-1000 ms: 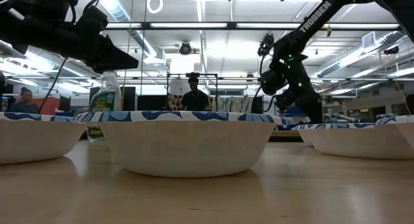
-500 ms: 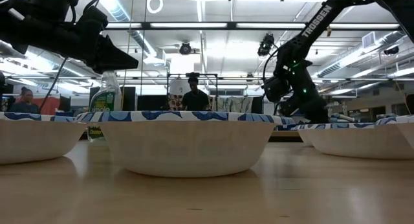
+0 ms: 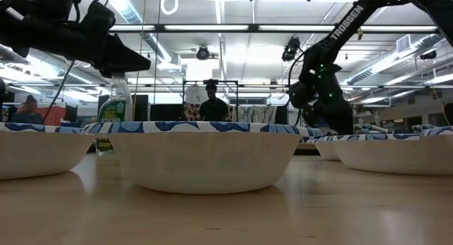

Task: Nest bowls inside each other
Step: Put the white bowl on top of the white bowl

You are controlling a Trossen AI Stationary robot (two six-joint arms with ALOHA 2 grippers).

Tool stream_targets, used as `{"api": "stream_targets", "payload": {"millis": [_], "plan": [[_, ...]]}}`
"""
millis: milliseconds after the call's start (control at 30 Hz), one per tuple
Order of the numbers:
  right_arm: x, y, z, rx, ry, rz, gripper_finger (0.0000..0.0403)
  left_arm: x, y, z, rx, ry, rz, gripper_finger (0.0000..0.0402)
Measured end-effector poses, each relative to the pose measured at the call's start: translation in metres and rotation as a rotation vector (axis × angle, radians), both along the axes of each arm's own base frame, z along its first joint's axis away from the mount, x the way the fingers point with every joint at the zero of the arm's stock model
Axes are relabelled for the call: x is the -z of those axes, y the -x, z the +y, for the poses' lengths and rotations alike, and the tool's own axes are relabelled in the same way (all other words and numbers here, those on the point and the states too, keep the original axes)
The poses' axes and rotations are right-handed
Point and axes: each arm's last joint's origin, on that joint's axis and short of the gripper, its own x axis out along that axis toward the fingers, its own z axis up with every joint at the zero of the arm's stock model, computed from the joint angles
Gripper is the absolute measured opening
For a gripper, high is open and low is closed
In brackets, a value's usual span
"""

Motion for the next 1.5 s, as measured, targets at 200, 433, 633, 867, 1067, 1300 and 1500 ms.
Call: {"api": "stream_targets", "payload": {"millis": [200,433,633,867,1067,1300,1500], "plan": [[-0.029,-0.014,-0.016,0.010,0.065,-0.095,0.0086,-0.004,0.004,-0.001,0.000,-0.007,-0.036,0.0130],[-0.060,-0.040,-0.014,-0.010,0.032,-0.289,0.0086,-0.003,0.004,-0.001,0.001,-0.006,-0.015,0.0130],[-0.061,-0.053,-0.005,-0.051,0.017,-0.338,0.0084,-0.002,0.004,-0.001,0.000,-0.006,-0.013,0.0130],[-0.062,-0.058,-0.001,-0.042,-0.041,-0.414,0.0080,-0.002,0.004,-0.001,0.001,-0.006,-0.012,0.0130],[-0.060,-0.053,-0.006,-0.066,0.104,-0.266,0.0094,-0.002,0.004,-0.001,0.001,-0.004,-0.006,0.0130],[-0.045,-0.057,-0.004,-0.088,0.129,-0.303,0.0182,-0.001,0.004,-0.001,0.001,-0.001,0.003,0.0130],[-0.030,-0.056,0.005,-0.073,0.124,-0.250,0.0266,0.001,0.004,-0.001,0.000,0.003,0.023,0.0130]]}}
